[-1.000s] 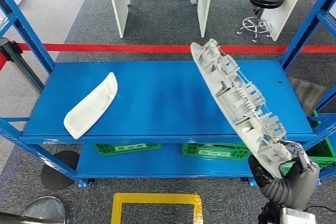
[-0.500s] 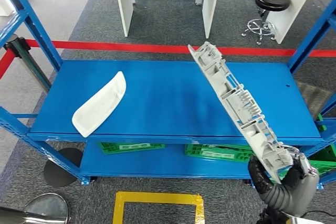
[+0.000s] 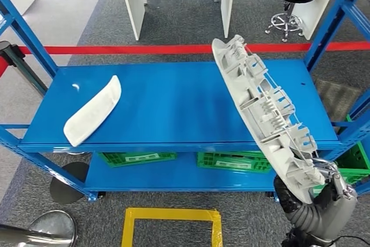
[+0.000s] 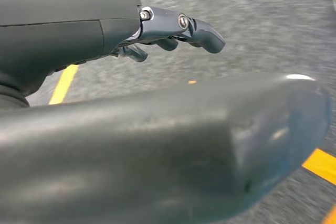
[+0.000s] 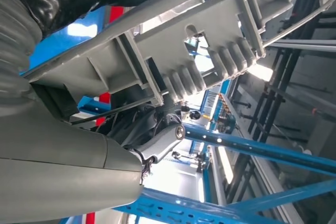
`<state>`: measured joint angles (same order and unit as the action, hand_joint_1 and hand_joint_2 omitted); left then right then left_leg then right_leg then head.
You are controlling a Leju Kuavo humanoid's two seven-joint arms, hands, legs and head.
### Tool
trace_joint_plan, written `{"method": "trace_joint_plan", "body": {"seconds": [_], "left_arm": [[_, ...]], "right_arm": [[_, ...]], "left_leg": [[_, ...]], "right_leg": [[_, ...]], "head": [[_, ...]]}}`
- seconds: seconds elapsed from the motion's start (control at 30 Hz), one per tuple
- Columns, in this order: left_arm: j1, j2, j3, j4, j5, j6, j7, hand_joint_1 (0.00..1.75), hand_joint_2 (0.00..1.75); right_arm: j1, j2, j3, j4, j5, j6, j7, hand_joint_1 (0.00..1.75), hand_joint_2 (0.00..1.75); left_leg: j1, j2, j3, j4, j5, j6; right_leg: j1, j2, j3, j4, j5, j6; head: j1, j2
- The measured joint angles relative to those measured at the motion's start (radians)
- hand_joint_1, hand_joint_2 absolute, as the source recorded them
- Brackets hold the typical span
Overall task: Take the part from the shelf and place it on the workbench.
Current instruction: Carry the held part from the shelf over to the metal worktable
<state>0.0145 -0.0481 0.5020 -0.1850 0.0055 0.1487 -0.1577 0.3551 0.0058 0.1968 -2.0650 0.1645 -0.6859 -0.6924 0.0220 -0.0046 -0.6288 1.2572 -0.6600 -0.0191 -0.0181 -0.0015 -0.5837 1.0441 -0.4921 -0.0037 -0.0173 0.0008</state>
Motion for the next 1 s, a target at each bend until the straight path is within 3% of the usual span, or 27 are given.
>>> {"method": "trace_joint_plan", "body": {"seconds": [0.03,0.07,0.1,0.13,0.17,0.2,0.27,0.33,0.4,0.47,0.53,0.57,0.6,0.63,0.67,0.73,0.77,0.8,0.83,0.9,0.93,1.0], "left_arm": [[0.0,0.0,0.0,0.0,-0.002,0.004,0.013,0.0,0.0],[-0.001,-0.001,-0.002,0.0,-0.006,0.008,0.024,0.0,0.0],[-0.001,-0.001,-0.003,0.0,-0.01,0.012,0.032,0.0,0.0],[-0.002,-0.001,-0.005,0.0,-0.015,0.015,0.036,0.0,0.0],[-0.003,0.002,-0.008,0.0,-0.02,0.017,0.038,0.0,0.0],[-0.004,0.004,-0.011,0.0,-0.024,0.018,0.039,0.0,0.0],[-0.006,0.009,-0.018,0.0,-0.032,0.019,0.04,0.0,0.0],[-0.006,0.009,-0.022,0.0,-0.034,0.017,0.035,0.0,0.0],[-0.007,0.008,-0.023,0.001,-0.03,0.014,0.023,0.0,0.0],[-0.007,0.006,-0.023,0.001,-0.026,0.011,0.011,0.0,0.0],[-0.007,0.004,-0.023,0.001,-0.021,0.006,0.002,0.0,0.0],[-0.007,0.002,-0.023,0.001,-0.019,0.004,-0.001,0.0,0.0],[-0.007,0.001,-0.023,0.001,-0.017,0.001,-0.003,0.0,0.0],[-0.007,0.0,-0.023,0.001,-0.016,0.0,-0.004,0.0,0.0],[-0.007,-0.001,-0.023,0.001,-0.016,0.0,-0.005,0.0,0.0],[-0.007,-0.001,-0.023,0.001,-0.016,-0.001,-0.006,0.0,0.0],[-0.007,0.0,-0.023,0.001,-0.016,-0.001,-0.007,0.0,0.0],[-0.007,0.0,-0.023,0.001,-0.016,-0.002,-0.009,0.0,0.0],[-0.007,0.0,-0.023,0.001,-0.016,-0.005,-0.011,0.0,0.0],[-0.004,-0.001,-0.023,0.001,-0.016,-0.012,-0.016,0.0,0.0],[-0.003,-0.001,-0.023,0.001,-0.017,-0.015,-0.016,0.0,0.0],[-0.001,-0.002,-0.023,0.002,-0.017,-0.018,-0.01,0.0,0.0]], "right_arm": [[-0.001,0.001,0.0,0.0,0.0,0.0,0.0,1.75,1.75],[-0.003,0.003,0.0,0.0,0.0,0.0,0.0,1.75,1.75],[-0.004,0.005,0.0,0.0,0.0,0.0,0.0,1.75,1.75],[-0.006,0.008,0.0,-0.002,0.001,0.0,0.0,1.75,1.75],[-0.008,0.01,0.0,-0.004,0.002,0.0,0.0,1.75,1.75],[-0.01,0.012,0.0,-0.006,0.003,0.0,0.0,1.75,1.75],[-0.014,0.015,0.002,-0.01,0.0,0.0,0.0,1.75,1.75],[-0.015,0.015,0.003,-0.013,-0.005,0.0,0.0,1.75,1.75],[-0.015,0.016,0.003,-0.015,-0.006,0.0,0.0,1.75,1.75],[-0.015,0.016,0.003,-0.017,-0.005,0.0,0.0,1.75,1.75],[-0.016,0.016,0.004,-0.02,0.003,0.0,-0.001,1.75,1.75],[-0.015,0.016,0.004,-0.021,0.006,0.0,-0.001,1.75,1.75],[-0.015,0.016,0.004,-0.021,0.009,0.0,-0.001,1.75,1.75],[-0.014,0.016,0.004,-0.022,0.01,0.0,-0.001,1.75,1.75],[-0.014,0.016,0.004,-0.022,0.01,0.0,-0.001,1.75,1.75],[-0.015,0.016,0.004,-0.023,0.011,0.0,-0.001,1.75,1.75],[-0.016,0.016,0.004,-0.024,0.013,0.0,-0.001,1.75,1.75],[-0.016,0.016,0.003,-0.026,0.019,0.0,-0.001,1.75,1.75],[-0.015,0.016,0.003,-0.027,0.029,0.0,-0.001,1.75,1.75],[-0.011,0.017,0.001,-0.031,0.059,0.0,-0.001,1.75,1.75],[-0.008,0.018,0.001,-0.033,0.074,0.0,-0.001,1.75,1.75],[-0.004,0.02,0.002,-0.037,0.098,0.0,-0.002,1.75,1.75]], "left_leg": [[-0.002,0.0,-0.006,0.036,-0.012,0.003],[-0.006,0.0,0.006,0.033,-0.002,0.01],[-0.011,0.0,0.034,-0.003,0.022,0.02],[-0.018,0.0,0.074,-0.067,0.053,0.034],[-0.026,0.0,0.119,-0.142,0.074,0.053],[-0.033,0.001,0.153,-0.204,0.087,0.065],[-0.045,0.003,0.181,-0.265,0.095,0.073],[-0.047,0.004,0.174,-0.281,0.119,0.067],[-0.039,0.008,0.161,-0.298,0.144,0.067],[-0.033,0.011,0.141,-0.304,0.165,0.067],[-0.032,0.013,0.114,-0.3,0.183,0.067],[-0.031,0.014,0.098,-0.296,0.193,0.065],[-0.03,0.015,0.082,-0.291,0.202,0.063],[-0.028,0.016,0.064,-0.284,0.21,0.059],[-0.025,0.016,0.048,-0.275,0.217,0.055],[-0.023,0.016,0.021,-0.254,0.226,0.044],[-0.023,0.015,0.012,-0.245,0.232,0.039],[-0.025,0.014,0.007,-0.24,0.239,0.034],[-0.025,0.014,0.004,-0.238,0.247,0.029],[-0.023,0.011,-0.002,-0.235,0.251,0.019],[-0.022,0.01,-0.008,-0.22,0.228,0.013],[-0.019,0.008,-0.029,-0.137,0.132,0.004]], "right_leg": [[0.005,-0.001,-0.008,0.0,0.006,-0.004],[0.011,-0.002,-0.015,0.0,0.012,-0.007],[0.017,-0.002,-0.023,0.0,0.019,-0.009],[0.021,-0.002,-0.03,0.0,0.026,-0.01],[0.024,-0.002,-0.036,0.0,0.033,-0.01],[0.024,-0.002,-0.041,0.0,0.04,-0.007],[0.017,-0.004,-0.045,-0.005,0.056,0.004],[0.014,-0.005,-0.047,-0.012,0.069,0.016],[0.016,-0.001,-0.058,-0.007,0.05,0.024],[0.015,0.001,-0.078,0.047,-0.022,0.032],[0.01,0.001,-0.099,0.159,-0.104,0.042],[0.007,0.0,-0.104,0.215,-0.122,0.047],[0.005,0.0,-0.098,0.247,-0.115,0.051],[0.003,0.0,-0.077,0.248,-0.089,0.056],[0.001,0.0,-0.038,0.21,-0.058,0.059],[-0.001,0.001,0.067,0.067,-0.047,0.064],[0.0,0.002,0.107,0.006,-0.062,0.059],[0.002,0.002,0.128,-0.034,-0.079,0.052],[0.005,0.003,0.134,-0.049,-0.084,0.042],[0.004,0.0,0.114,-0.049,-0.074,0.024],[0.003,-0.002,0.105,-0.048,-0.065,0.014],[0.003,-0.005,0.083,-0.048,-0.044,-0.002]], "head": [[-0.002,0.0],[-0.004,0.0],[-0.004,0.0],[-0.005,0.0],[-0.003,0.0],[0.0,0.0],[0.003,0.0],[-0.002,0.0],[-0.006,0.0],[0.001,0.0],[0.011,0.0],[0.014,0.0],[0.016,0.0],[0.017,0.0],[0.018,0.0],[0.021,0.0],[0.022,0.0],[0.023,0.0],[0.023,0.0],[0.021,0.0],[0.018,0.0],[0.01,0.0]]}}
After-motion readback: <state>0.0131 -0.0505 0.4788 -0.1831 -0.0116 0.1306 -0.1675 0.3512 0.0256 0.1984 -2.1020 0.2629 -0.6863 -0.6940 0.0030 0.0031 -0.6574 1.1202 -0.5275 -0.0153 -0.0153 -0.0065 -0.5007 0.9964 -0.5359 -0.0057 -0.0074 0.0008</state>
